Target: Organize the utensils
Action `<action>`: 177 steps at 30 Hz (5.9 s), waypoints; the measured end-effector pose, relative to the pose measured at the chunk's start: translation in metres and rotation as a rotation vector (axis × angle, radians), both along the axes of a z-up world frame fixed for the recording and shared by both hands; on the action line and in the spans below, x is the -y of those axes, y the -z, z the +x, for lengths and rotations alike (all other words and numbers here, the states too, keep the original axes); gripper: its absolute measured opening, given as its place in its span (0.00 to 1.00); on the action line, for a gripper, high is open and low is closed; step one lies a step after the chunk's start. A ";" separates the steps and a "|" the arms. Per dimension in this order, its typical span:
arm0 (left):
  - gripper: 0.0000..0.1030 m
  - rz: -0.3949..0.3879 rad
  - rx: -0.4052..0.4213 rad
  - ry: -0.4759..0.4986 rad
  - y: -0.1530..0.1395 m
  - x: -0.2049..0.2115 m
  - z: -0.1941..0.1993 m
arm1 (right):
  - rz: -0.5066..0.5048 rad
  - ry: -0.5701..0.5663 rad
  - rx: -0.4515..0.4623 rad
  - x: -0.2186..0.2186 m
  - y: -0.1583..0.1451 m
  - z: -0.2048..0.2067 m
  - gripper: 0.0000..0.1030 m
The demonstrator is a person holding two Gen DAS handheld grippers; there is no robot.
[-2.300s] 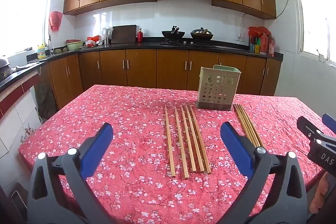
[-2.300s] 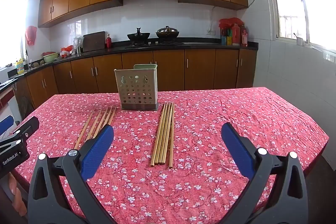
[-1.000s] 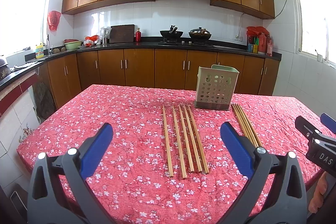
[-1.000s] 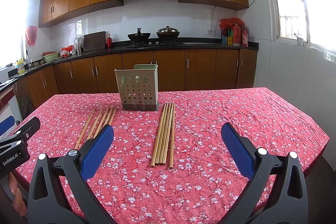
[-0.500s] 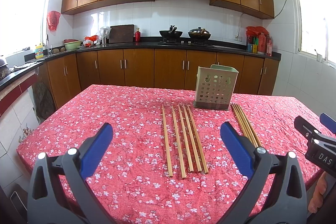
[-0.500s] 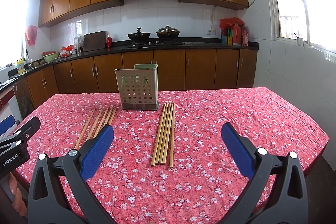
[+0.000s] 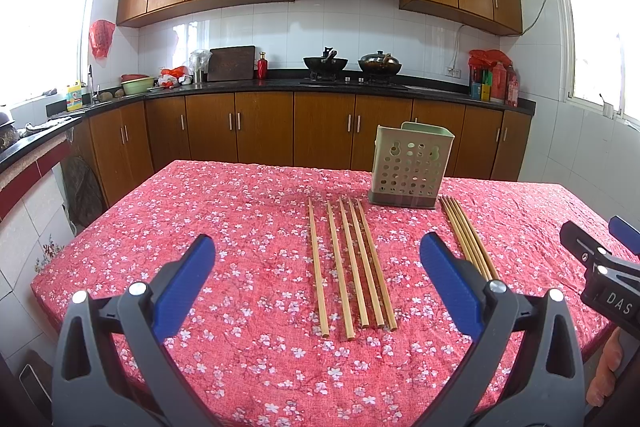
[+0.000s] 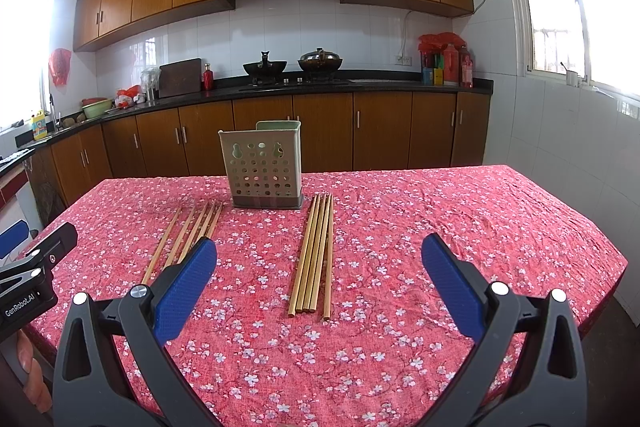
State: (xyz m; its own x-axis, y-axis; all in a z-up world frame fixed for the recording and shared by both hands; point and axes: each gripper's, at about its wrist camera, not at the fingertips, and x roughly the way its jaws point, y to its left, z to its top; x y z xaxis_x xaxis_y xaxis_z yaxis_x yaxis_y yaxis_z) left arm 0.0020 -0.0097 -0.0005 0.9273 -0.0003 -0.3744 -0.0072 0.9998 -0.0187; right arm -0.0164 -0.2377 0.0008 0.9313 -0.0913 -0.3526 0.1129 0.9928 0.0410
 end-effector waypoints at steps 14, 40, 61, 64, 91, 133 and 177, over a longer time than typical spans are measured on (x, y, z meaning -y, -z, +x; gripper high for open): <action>0.96 0.000 -0.001 0.000 0.000 0.000 0.000 | 0.000 -0.001 -0.001 -0.001 0.000 0.000 0.98; 0.96 -0.026 -0.192 -0.069 0.025 -0.013 0.041 | 0.036 0.039 -0.172 0.019 0.026 0.037 0.90; 0.57 -0.111 -0.556 0.049 0.075 -0.038 0.137 | 0.143 0.001 -0.549 0.039 0.093 0.149 0.14; 0.48 -0.121 -0.576 0.075 0.081 -0.032 0.144 | 0.146 0.006 -0.543 0.043 0.095 0.150 0.08; 0.08 -0.052 -0.521 0.088 0.097 -0.052 0.228 | 0.105 0.106 -0.408 0.088 0.103 0.180 0.08; 0.07 -0.038 -0.349 0.106 0.025 -0.057 0.178 | 0.091 0.097 -0.127 0.099 0.043 0.117 0.07; 0.07 -0.204 0.269 0.166 -0.211 0.030 0.268 | 0.183 -0.046 0.372 0.056 -0.138 0.179 0.07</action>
State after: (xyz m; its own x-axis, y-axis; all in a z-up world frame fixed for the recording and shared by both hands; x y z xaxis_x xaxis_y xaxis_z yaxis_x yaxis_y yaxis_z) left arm 0.2700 -0.0393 0.2109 0.9735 -0.2082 -0.0941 0.1869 0.9625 -0.1965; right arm 0.1622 -0.2940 0.1384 0.9999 -0.0135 0.0026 0.0125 0.9690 0.2468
